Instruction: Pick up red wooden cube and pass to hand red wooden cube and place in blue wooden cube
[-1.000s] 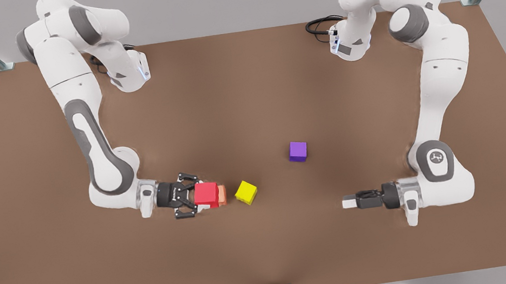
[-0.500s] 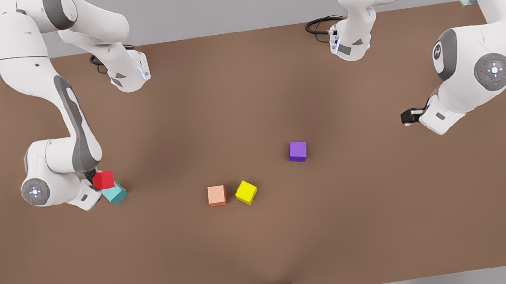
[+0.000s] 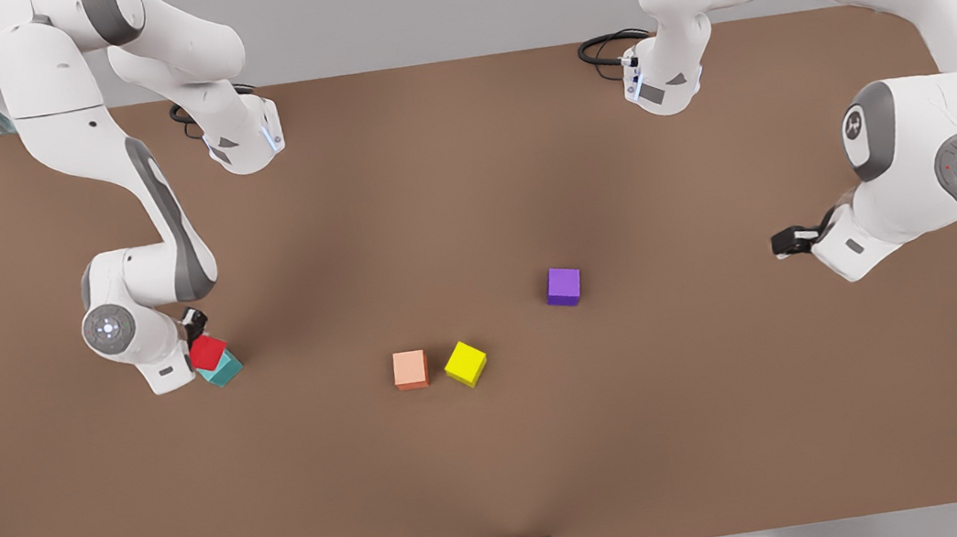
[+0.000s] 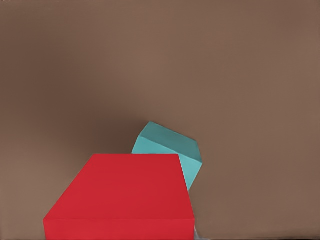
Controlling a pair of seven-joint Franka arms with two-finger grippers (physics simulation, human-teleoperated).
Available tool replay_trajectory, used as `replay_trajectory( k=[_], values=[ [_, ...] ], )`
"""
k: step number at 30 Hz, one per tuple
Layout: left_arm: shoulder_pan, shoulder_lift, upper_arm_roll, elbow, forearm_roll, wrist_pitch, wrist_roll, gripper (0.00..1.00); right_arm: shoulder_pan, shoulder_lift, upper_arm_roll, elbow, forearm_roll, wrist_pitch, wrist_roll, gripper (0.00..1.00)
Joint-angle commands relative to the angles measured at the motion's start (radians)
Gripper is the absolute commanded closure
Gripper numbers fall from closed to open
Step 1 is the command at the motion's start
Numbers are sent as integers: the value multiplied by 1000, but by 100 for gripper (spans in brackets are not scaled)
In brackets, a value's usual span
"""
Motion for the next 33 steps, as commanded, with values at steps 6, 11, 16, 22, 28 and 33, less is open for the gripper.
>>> replay_trajectory(
  k=[6, 11, 16, 22, 28, 33],
  values=[
    [3, -2, -1, 1, -2, -18, 87, 0, -2, 9, -1, -30, -3, 89, 467, 35],
    [5, -8, 1, 1, -3, -33, 88, 0, -2, 21, -2, -30, -3, 101, 468, 4],
    [5, -8, 1, 1, -2, -35, 88, 0, 0, 27, -2, -30, -5, 104, 467, 0],
    [5, -8, 1, -1, -2, -35, 88, 0, -5, -25, 1, -26, -2, 70, 462, 0],
    [3, -8, -1, 1, 1, -33, 88, 0, 4, -189, 11, 74, 196, -261, 470, 0],
    [3, -8, -1, 1, 3, -32, 88, 0, 23, 49, -21, 557, 154, -658, 957, 0]
  ],
)
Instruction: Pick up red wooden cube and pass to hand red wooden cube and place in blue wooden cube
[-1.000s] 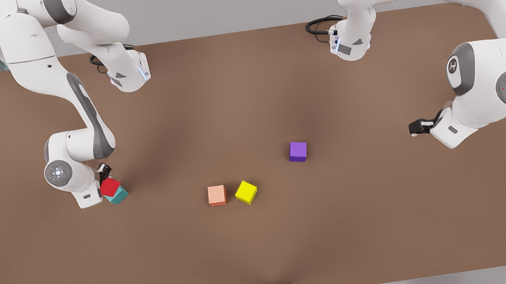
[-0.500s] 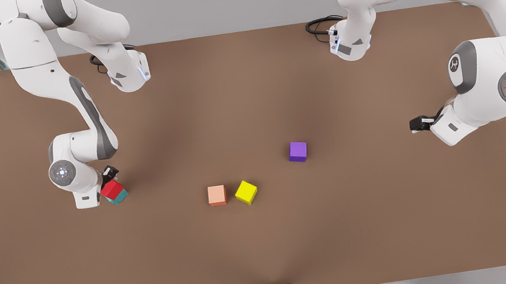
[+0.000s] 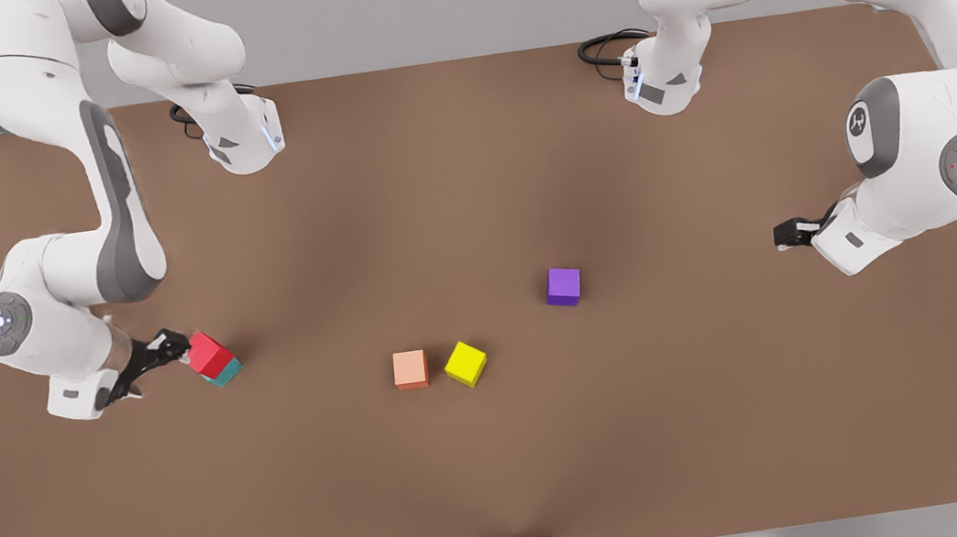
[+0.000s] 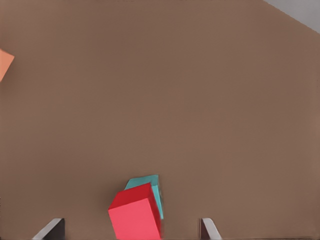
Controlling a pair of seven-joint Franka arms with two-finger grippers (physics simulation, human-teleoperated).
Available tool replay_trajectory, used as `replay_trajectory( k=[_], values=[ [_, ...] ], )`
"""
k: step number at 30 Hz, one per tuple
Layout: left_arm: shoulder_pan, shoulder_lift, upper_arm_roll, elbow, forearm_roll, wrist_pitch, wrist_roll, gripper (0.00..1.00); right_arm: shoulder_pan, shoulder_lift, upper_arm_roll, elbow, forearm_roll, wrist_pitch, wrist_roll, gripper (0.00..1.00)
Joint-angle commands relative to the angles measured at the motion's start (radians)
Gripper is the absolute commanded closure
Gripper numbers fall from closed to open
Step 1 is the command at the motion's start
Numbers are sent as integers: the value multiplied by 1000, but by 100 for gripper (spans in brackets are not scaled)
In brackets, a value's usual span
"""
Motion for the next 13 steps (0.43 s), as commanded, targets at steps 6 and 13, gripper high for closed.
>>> replay_trajectory(
  k=[6, 13],
  values=[
    [0, -1, 0, -1, 0, -5, 14, 0, -44, -77, -7, 201, 71, -537, 632, 0],
    [2, 2, 1, -1, 0, -10, 25, 0, -43, -136, -9, 164, 57, -527, 640, 0]
  ],
)
